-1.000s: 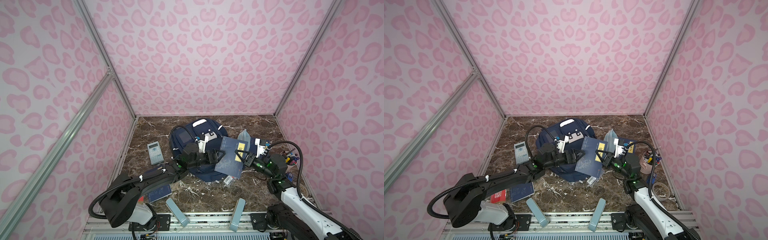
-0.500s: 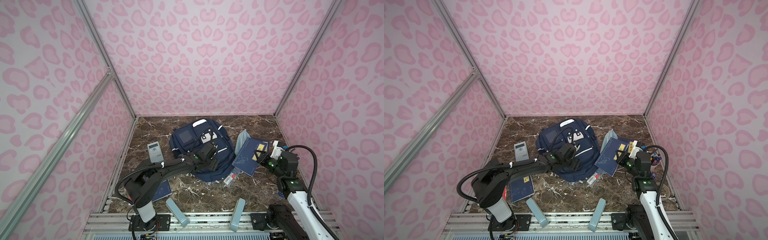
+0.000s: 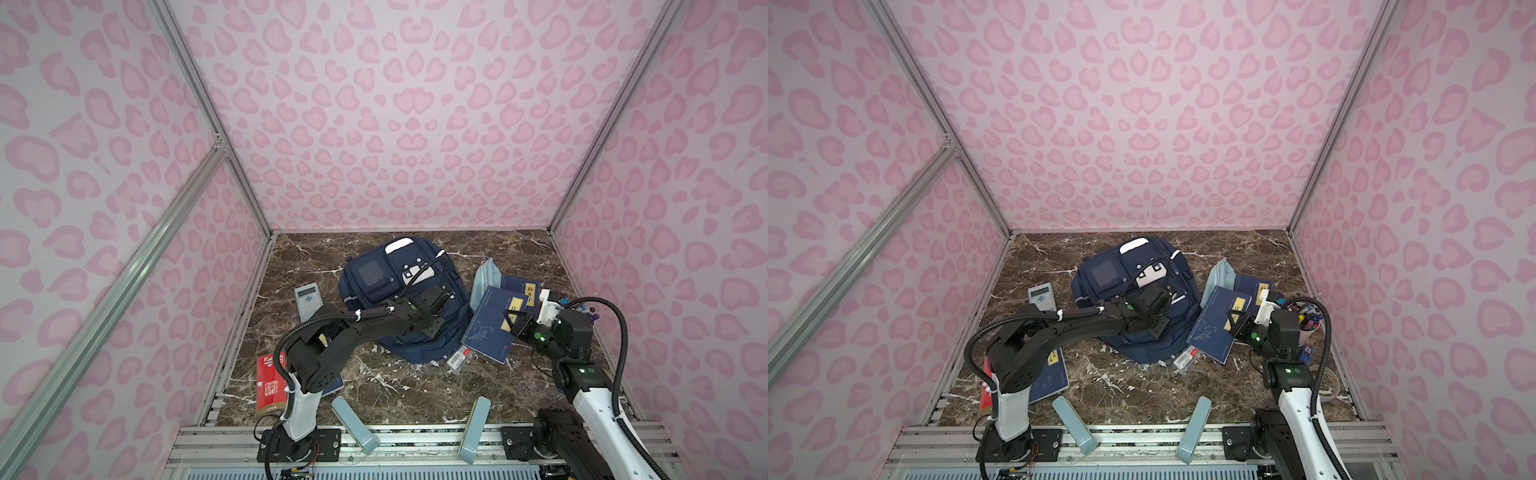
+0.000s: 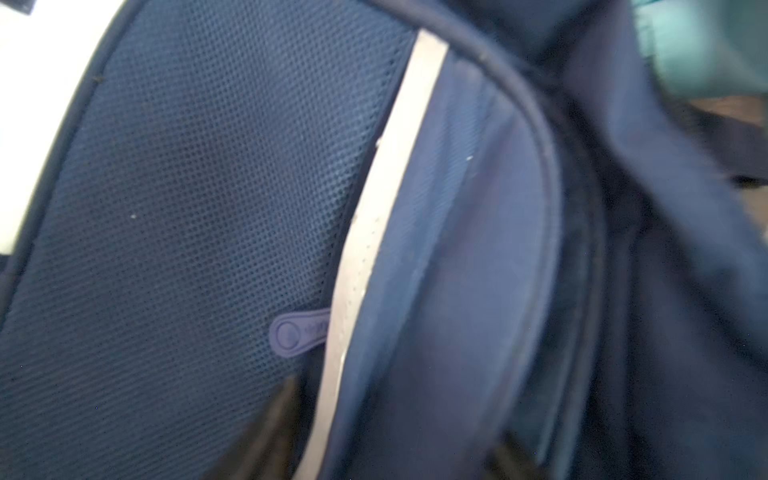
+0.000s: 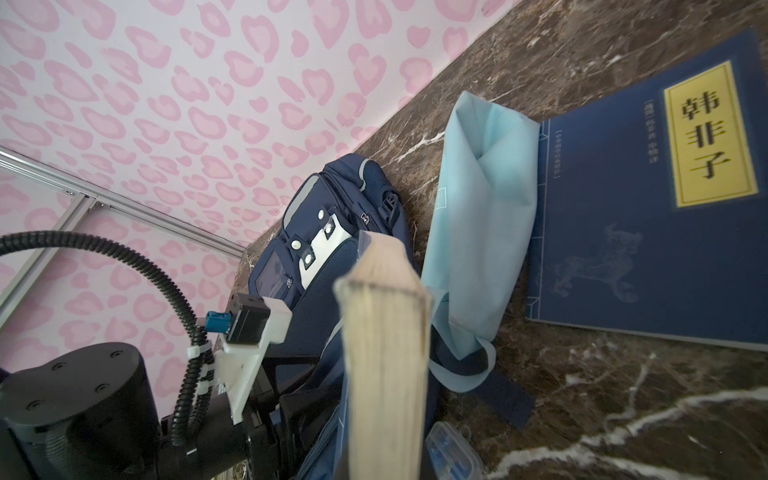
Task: Pack the student bag
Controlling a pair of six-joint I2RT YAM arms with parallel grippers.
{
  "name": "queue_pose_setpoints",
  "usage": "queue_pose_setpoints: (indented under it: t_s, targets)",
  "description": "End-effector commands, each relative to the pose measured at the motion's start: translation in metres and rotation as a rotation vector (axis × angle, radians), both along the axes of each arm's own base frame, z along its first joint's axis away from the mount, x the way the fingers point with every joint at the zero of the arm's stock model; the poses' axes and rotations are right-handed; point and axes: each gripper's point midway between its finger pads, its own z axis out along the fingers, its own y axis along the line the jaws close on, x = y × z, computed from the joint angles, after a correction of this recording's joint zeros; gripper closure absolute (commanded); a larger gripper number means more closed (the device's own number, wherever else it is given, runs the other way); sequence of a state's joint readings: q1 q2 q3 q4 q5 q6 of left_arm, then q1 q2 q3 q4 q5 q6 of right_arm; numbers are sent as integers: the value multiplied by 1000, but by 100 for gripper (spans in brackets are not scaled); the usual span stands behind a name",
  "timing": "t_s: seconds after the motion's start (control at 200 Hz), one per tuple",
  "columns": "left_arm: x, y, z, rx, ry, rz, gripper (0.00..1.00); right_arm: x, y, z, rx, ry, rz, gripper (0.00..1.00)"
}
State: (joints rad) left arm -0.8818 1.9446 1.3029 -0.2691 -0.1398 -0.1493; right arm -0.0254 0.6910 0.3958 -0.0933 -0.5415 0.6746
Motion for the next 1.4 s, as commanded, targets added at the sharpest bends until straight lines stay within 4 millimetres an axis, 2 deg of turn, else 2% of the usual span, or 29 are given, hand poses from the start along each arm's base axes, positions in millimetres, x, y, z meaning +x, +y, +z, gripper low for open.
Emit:
queue_pose_setpoints:
  t_s: [0.0,0.105,0.225,0.285,0.305,0.375,0.515,0.73,0.825,1.0,1.105,1.205,1.245,1.28,1.31,1.345,1.395]
  targets:
    - [2,17,23,-11,5,47,96,1,12,8,73,-41,19,100]
    - [9,25,64,-83,-26,80,96,-2,26,17,147,-54,11,100]
    - [12,28,110,-205,-40,87,96,-9,39,12,273,-34,-58,100]
    - [8,30,123,-226,-44,73,97,-10,47,18,307,-61,-62,100]
    - [11,27,137,-242,-64,72,97,-9,50,20,307,-71,-62,100]
    - [12,33,150,-242,-85,81,97,-6,54,25,293,-83,-76,100]
    - [17,42,170,-308,-98,82,97,15,82,26,316,-75,-43,100]
    - [29,52,194,-368,-124,68,97,74,156,5,297,-71,-12,100]
    - [28,45,201,-435,-101,39,97,105,191,-2,319,-104,-9,100]
    - [27,37,205,-502,-59,13,97,154,233,-33,457,-162,-106,100]
    - [31,43,205,-519,-47,22,97,170,252,-61,405,-141,-165,100]
    - [32,44,202,-535,-17,14,97,170,269,-74,371,-124,-114,100]
    - [32,43,200,-537,-14,12,97,167,272,-76,358,-124,-90,91]
    - [34,44,198,-540,-17,17,97,164,273,-79,339,-120,-67,77]
    - [37,45,194,-541,-15,24,97,159,272,-85,320,-102,-54,61]
    - [39,45,191,-546,-6,30,97,155,270,-94,296,-72,-36,48]
    - [42,46,183,-547,16,36,96,147,267,-102,272,-34,0,42]
